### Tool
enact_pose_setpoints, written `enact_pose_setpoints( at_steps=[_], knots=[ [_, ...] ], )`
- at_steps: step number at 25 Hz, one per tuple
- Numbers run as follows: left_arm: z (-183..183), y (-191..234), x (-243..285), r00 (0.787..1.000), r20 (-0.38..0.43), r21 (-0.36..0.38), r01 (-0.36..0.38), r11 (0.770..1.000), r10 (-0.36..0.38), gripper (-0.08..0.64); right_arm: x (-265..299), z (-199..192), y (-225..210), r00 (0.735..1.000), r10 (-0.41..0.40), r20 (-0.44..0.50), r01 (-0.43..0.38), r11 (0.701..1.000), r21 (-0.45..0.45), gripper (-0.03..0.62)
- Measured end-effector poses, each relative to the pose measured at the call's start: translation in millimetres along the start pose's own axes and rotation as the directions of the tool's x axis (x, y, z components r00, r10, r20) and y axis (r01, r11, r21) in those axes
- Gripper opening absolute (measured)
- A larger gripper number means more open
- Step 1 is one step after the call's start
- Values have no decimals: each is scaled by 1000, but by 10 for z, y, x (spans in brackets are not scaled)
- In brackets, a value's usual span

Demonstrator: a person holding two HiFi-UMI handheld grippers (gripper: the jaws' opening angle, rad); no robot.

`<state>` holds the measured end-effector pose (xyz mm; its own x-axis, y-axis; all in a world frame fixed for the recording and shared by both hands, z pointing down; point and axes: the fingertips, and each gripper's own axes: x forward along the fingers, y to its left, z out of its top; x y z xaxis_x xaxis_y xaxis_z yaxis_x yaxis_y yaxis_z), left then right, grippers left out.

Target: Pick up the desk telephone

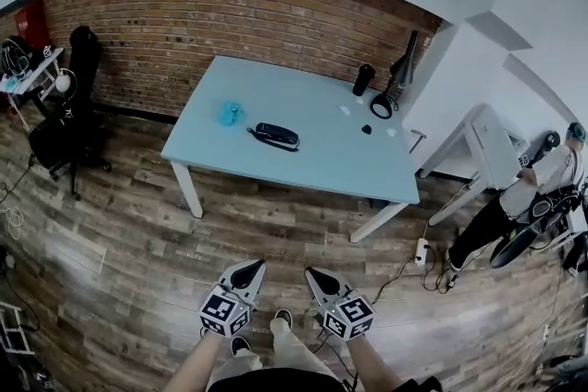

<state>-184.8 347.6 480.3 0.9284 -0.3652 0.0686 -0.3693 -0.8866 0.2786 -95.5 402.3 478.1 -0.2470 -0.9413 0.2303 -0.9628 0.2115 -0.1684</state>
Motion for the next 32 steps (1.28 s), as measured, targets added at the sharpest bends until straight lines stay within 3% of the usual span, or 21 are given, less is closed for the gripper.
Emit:
enact_pose_setpoints(
  at_steps=[8, 11, 17, 22, 26, 32],
  knots=[
    [-40, 287, 415, 995, -82, 23, -50, 998, 52, 9, 521, 59, -601, 998, 37, 40, -41, 996, 80, 12],
    [-47, 467, 625, 990, -103, -1, -102, 995, 101, 9, 611, 73, -857, 997, 60, 46, -64, 992, 105, 12],
    [11, 826, 898, 967, -108, -71, -241, 968, 232, 9, 728, 119, -1428, 996, 78, 44, -83, 986, 147, 12],
    [9, 938, 984, 949, -108, -69, -303, 951, 295, 9, 844, 58, -1800, 995, 91, 28, -94, 981, 170, 12],
    [-20, 1187, 921, 939, -101, -100, -338, 936, 328, 9, 1037, -36, -1873, 996, 84, 7, -83, 979, 188, 12],
    [-103, 1674, 1157, 938, -101, -128, -343, 931, 332, 9, 1362, -77, -2139, 1000, -2, -28, 7, 985, 170, 12]
  ],
)
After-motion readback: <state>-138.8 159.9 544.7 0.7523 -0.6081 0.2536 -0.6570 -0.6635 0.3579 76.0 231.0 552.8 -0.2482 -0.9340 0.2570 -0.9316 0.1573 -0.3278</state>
